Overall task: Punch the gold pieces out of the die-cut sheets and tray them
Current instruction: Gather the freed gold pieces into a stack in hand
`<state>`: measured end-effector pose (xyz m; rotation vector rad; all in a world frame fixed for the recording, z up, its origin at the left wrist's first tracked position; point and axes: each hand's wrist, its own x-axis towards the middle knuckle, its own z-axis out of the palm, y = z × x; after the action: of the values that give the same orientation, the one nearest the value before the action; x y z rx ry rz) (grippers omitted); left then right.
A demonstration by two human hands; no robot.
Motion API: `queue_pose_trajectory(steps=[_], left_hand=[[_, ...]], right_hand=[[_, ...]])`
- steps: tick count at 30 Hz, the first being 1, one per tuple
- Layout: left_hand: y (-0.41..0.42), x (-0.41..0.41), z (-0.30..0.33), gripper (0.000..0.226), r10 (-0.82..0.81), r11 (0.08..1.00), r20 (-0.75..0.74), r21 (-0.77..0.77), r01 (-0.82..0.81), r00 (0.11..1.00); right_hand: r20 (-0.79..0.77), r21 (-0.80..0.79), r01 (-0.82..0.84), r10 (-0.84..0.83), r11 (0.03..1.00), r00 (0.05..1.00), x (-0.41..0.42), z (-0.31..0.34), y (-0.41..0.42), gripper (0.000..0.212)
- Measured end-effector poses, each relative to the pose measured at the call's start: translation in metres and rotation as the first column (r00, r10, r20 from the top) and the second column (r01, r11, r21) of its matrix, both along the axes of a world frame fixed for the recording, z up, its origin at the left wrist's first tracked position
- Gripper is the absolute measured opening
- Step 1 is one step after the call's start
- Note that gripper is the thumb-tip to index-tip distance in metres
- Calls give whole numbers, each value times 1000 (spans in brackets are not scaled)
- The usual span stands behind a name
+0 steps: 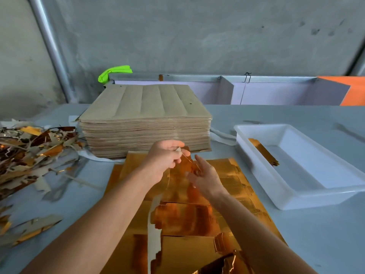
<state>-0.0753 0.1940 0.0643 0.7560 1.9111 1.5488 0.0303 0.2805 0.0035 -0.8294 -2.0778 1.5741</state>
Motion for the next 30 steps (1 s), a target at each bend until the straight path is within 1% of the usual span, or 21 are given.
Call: queue_pose_trajectory(steps=[2,4,5,6,7,9,11,13,14,16,17,19,20,21,22,23,24,26,27,29,30], left_hand=[[-5,2,5,35,-11,1000,-126,-30,7,992],[-10,2,8,31,5,999,-240,-46,-17,971],[-12,2,8,29,26,997,-321,-58,-47,947],[-14,1,8,28,39,993,-422,-82,-81,906],[-17,0,8,29,23,987,-532,-122,-103,846],[-21,1,6,34,-89,970,-695,-222,-95,713],[-22,3,3,30,-175,956,-763,-283,-79,623],[-23,4,3,19,-178,962,-804,-263,-70,567],[-23,5,4,14,-166,973,-811,-227,-41,561],[-24,8,8,6,-158,987,-780,-142,74,606],[-26,9,10,9,-171,985,-737,-107,136,654],[-31,11,16,15,-193,974,-588,-18,225,786],[-34,10,19,17,-178,972,-499,46,232,848],[-36,8,22,17,-141,972,-414,116,205,899],[-38,4,24,17,-86,970,-334,186,155,939],[-40,-2,26,17,-18,965,-272,247,88,962],[-41,-8,26,18,63,957,-243,289,10,968],[-44,-23,22,19,227,939,-275,315,-135,934],[-46,-30,18,20,295,926,-304,324,-193,906],[-50,-43,7,20,365,917,-392,306,-254,844],[-52,-47,1,19,357,931,-466,253,-265,810]], right_hand=[[-24,24,74,-74,997,997,-2,4,-1,49],[-72,35,112,-109,993,991,-1,10,-1,28],[-94,26,123,-120,992,988,0,13,-1,19],[-106,16,135,-133,991,986,0,15,-1,17],[-115,-3,146,-145,989,983,0,16,0,19],[-117,-9,178,-178,984,977,0,19,1,18],[-124,37,197,-191,980,974,1,21,0,14],[-157,101,190,-173,977,972,1,21,-2,11],[-169,145,190,-165,971,972,1,21,-3,11],[-170,220,188,-152,957,974,0,20,-6,9],[-161,245,188,-151,951,975,-1,20,-7,6],[-133,324,202,-167,924,977,-1,17,-6,10],[-106,389,220,-194,895,975,-1,15,-3,14],[-80,452,244,-233,858,969,0,15,-1,15],[-72,479,282,-283,831,956,1,14,3,14],[-84,463,331,-331,822,940,3,13,6,12],[-95,420,378,-375,825,922,5,12,11,10],[-82,316,451,-450,835,889,10,10,19,10],[-75,238,483,-480,843,874,13,9,24,9],[-88,-19,547,-546,837,833,20,10,32,3],[-96,-154,567,-583,809,806,23,10,35,8]])
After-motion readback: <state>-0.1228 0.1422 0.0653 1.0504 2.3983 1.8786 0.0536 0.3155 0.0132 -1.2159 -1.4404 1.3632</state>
